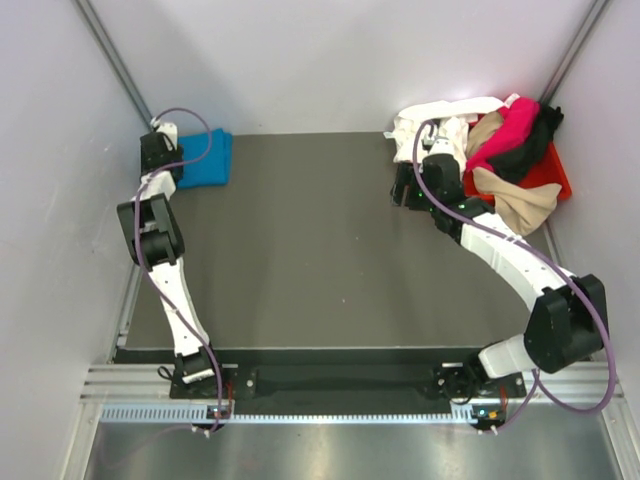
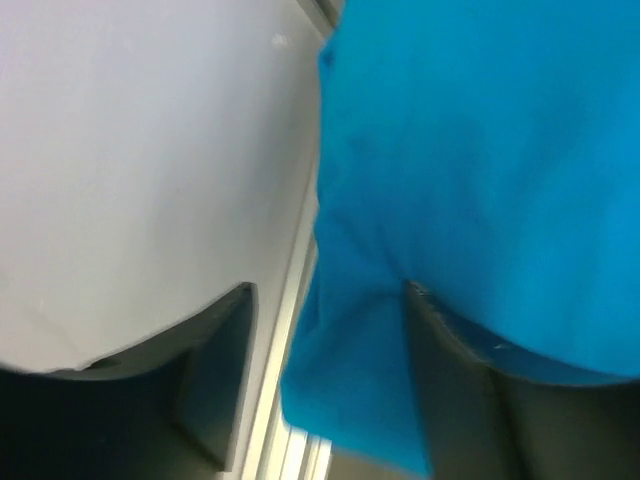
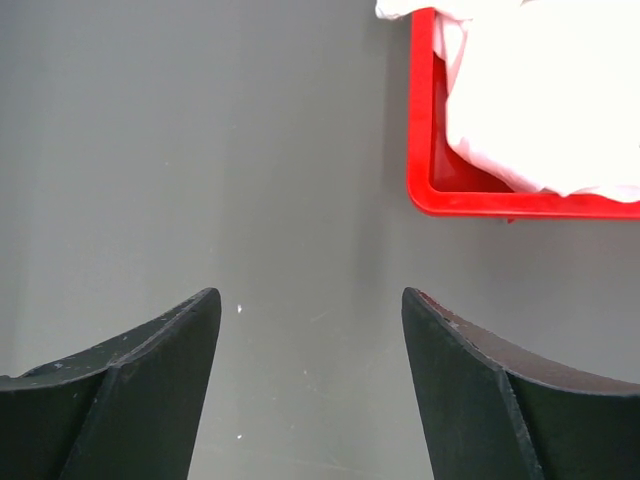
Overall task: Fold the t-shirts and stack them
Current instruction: Neatly place the folded tshirt to the corner, then reset both grippers
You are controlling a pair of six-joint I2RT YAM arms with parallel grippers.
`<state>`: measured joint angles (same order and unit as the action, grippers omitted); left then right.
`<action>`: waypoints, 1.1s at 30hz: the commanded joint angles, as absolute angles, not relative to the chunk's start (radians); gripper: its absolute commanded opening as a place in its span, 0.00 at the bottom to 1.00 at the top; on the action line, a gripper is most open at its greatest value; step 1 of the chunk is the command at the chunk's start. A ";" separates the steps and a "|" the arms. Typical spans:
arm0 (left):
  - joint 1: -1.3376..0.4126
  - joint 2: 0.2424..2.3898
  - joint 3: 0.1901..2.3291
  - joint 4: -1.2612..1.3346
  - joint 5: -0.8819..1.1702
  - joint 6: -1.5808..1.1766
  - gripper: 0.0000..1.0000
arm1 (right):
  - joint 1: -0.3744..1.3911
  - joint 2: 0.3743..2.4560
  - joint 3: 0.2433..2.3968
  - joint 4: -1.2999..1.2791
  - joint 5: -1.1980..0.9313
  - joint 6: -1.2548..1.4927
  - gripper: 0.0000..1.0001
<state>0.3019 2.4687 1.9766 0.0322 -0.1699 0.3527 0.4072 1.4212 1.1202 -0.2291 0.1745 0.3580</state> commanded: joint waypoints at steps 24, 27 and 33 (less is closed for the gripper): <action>-0.072 1.271 0.895 -0.589 0.276 0.394 0.99 | 0.304 0.950 0.628 -0.144 0.167 0.341 0.88; -0.072 1.175 0.809 -0.574 0.215 0.388 0.99 | 0.304 0.930 0.597 -0.126 0.144 0.325 0.88; -0.072 1.049 0.669 -0.474 0.166 0.339 0.99 | 0.302 0.911 0.543 -0.083 0.126 0.313 0.89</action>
<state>-0.0746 1.0962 0.7166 -0.5461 0.1989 0.3599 0.3157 0.9413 0.5579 -0.1577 0.1501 0.3378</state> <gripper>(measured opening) 0.990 0.885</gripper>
